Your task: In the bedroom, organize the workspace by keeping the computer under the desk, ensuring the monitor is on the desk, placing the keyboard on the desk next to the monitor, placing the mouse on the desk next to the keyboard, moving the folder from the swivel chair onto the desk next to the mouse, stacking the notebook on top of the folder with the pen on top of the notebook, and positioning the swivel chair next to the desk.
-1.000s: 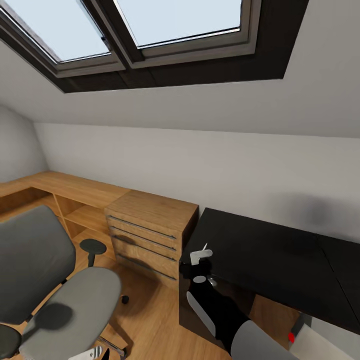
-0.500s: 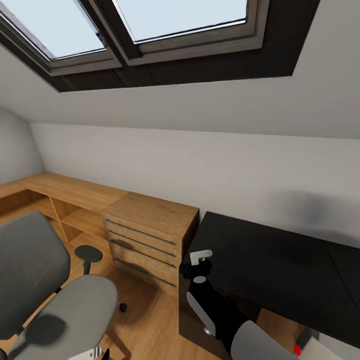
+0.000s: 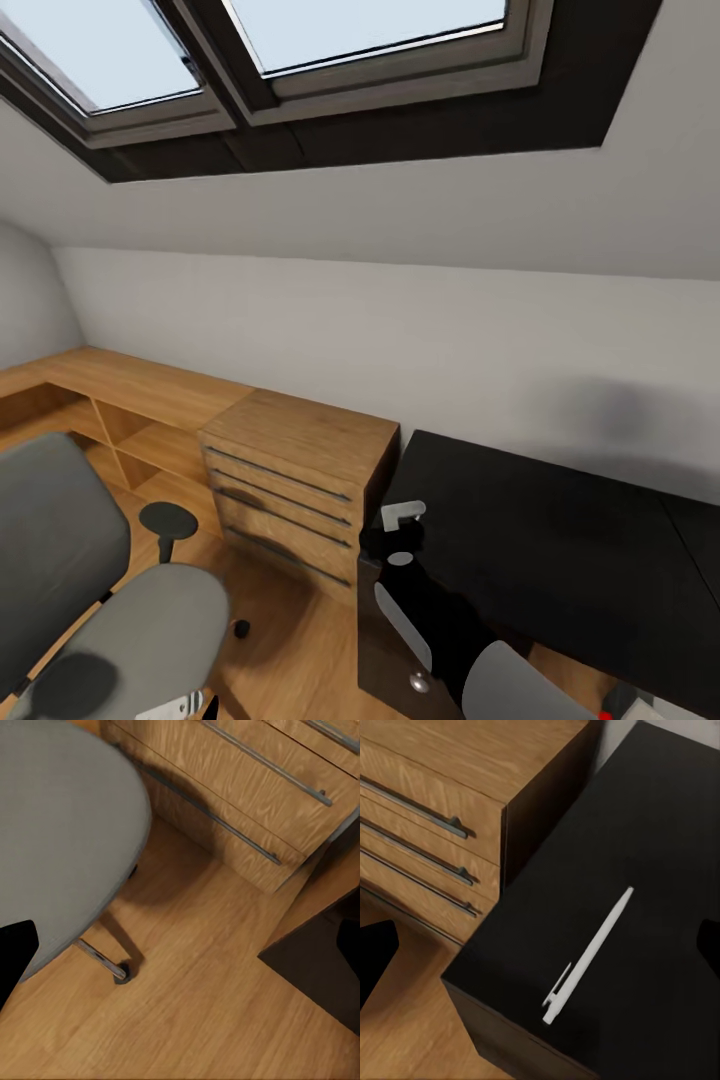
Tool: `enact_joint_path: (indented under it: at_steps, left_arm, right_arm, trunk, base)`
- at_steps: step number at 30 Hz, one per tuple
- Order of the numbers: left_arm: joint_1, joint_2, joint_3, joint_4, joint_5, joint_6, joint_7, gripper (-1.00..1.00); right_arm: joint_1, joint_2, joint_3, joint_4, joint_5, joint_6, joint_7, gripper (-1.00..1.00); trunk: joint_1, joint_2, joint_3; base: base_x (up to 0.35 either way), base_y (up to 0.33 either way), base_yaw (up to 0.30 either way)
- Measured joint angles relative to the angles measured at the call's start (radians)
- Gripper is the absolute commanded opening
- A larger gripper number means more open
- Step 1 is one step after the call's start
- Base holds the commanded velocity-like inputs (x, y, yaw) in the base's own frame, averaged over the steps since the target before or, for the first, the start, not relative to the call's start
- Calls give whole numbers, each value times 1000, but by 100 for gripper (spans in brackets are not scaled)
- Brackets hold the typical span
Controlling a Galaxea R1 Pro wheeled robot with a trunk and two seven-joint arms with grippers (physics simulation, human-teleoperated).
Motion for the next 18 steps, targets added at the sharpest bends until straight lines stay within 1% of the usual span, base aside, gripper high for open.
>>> enact_joint_path:
  at_steps: [4, 6, 9, 11, 13, 14, 15, 17, 18]
  left_arm:
    - [0, 0, 1, -12, 2, 1, 0, 100]
    - [0, 0, 5, -35, 3, 2, 0, 100]
    - [13, -1, 16, -88, 7, 6, 0, 100]
    - [27, -1, 18, -112, 14, 8, 0, 100]
    - [50, -1, 20, -153, 31, 15, 0, 100]
    - [64, -1, 21, -177, 45, 20, 0, 100]
    - [85, -1, 22, -209, 68, 30, 0, 100]
    - [94, -1, 22, -224, 79, 36, 0, 100]
    - [98, -1, 22, -232, 84, 39, 0, 100]
  right_arm:
    - [0, 0, -2, 2, 0, 1, 16, 100]
    - [0, 0, -6, 21, 0, 0, 39, 100]
    - [-7, 0, -18, 103, 1, -6, 89, 100]
    - [-18, 0, -22, 134, 2, -8, 106, 100]
    - [-37, 0, -26, 166, 2, -11, 124, 100]
    - [-45, 0, -27, 179, 2, -12, 130, 100]
    - [-53, 0, -30, 193, 2, -13, 137, 100]
    - [-58, 0, -36, 200, 2, -13, 140, 100]
    - [-60, 0, -51, 203, 2, -14, 141, 100]
  trunk:
    - [0, 0, 0]
    - [0, 0, 0]
    - [0, 0, 0]
    - [0, 0, 0]
    - [0, 0, 0]
    - [0, 0, 0]
    - [4, -7, -3]
    - [11, -21, -9]
    - [15, -28, -12]
  base:
    - [23, 0, 0]
    - [8, 0, 0]
    - [4, 0, 0]
    - [2, 0, 0]
    - [1, 0, 0]
    - [0, 0, 0]
    - [0, 0, 0]
    - [0, 0, 0]
    - [0, 0, 0]
